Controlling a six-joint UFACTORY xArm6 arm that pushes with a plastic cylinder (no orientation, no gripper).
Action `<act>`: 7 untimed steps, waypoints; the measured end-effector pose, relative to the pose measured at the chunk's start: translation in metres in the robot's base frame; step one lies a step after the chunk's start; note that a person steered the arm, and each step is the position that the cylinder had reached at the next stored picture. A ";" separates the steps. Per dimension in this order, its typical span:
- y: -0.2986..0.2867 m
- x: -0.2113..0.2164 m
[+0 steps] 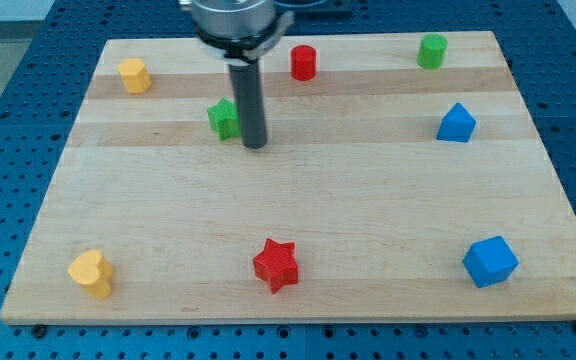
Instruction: Move your arm to the bottom left corner of the board
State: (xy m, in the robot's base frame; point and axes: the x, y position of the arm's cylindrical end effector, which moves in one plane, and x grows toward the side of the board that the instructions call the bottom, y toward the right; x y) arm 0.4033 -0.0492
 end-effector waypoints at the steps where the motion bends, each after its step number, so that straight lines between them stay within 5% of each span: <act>1: 0.000 0.000; 2: -0.018 0.009; 4: -0.099 0.110; 7: -0.254 0.135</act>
State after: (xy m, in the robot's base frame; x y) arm 0.5386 -0.3028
